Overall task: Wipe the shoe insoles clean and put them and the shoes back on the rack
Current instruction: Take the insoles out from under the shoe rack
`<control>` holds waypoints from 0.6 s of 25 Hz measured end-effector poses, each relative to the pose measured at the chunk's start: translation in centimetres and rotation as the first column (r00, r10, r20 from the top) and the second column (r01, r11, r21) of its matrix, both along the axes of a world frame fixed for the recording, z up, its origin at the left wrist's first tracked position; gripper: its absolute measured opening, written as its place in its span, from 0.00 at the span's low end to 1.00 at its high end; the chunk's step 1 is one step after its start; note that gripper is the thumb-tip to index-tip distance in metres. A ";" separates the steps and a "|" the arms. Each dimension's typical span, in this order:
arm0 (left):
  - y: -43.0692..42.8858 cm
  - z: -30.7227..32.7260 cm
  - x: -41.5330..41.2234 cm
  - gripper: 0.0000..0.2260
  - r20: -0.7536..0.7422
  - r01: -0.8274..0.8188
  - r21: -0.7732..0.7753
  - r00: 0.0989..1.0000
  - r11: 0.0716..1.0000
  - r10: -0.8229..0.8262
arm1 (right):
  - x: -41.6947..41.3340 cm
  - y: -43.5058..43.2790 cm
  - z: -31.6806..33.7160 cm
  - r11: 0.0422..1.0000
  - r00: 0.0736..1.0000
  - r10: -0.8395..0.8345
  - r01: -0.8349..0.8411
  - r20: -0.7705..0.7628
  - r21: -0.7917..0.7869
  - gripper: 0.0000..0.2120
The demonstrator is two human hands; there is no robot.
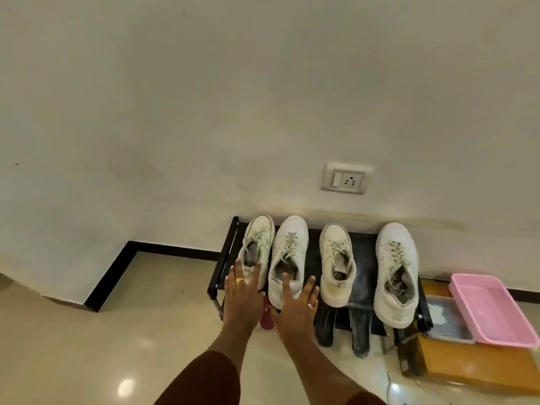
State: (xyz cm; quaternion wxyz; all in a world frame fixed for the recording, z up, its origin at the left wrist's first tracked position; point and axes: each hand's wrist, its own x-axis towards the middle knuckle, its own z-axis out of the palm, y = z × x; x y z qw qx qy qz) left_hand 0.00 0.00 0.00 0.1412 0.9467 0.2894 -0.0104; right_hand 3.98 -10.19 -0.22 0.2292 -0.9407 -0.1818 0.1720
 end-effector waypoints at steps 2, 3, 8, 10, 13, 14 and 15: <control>1.2 -1.7 1.6 0.29 -0.034 -0.090 -0.076 0.996 0.993 0.088 | 1.4 1.8 -1.8 0.995 0.993 -0.101 0.101 -0.059 -0.007 0.33; 1.6 -2.8 2.2 0.28 -0.053 -0.161 -0.116 0.986 0.980 0.156 | 1.9 2.4 -2.5 0.990 0.986 -0.144 0.144 -0.085 -0.006 0.31; 3.3 -5.8 4.9 0.17 0.068 -0.338 -0.321 0.923 0.885 0.378 | 4.0 3.9 -4.2 0.964 0.965 -0.245 0.253 -0.095 0.084 0.23; 4.0 -5.8 5.8 0.12 0.090 -0.331 -0.305 0.923 0.893 0.373 | 4.2 3.9 -4.9 0.967 0.972 -0.229 0.232 -0.047 0.102 0.20; 2.8 -5.0 4.6 0.08 0.224 -0.305 -0.376 0.886 0.875 0.406 | 2.9 3.1 -5.1 0.965 0.974 -0.228 0.225 0.011 0.132 0.17; 2.0 -4.6 3.3 0.06 0.280 -0.298 -0.421 0.856 0.857 0.435 | 2.0 2.7 -4.7 0.966 0.974 -0.227 0.222 0.018 0.130 0.16; 1.1 -4.0 1.8 0.04 0.332 -0.288 -0.464 0.820 0.838 0.466 | 0.8 2.2 -3.9 0.964 0.972 -0.232 0.227 0.023 0.139 0.16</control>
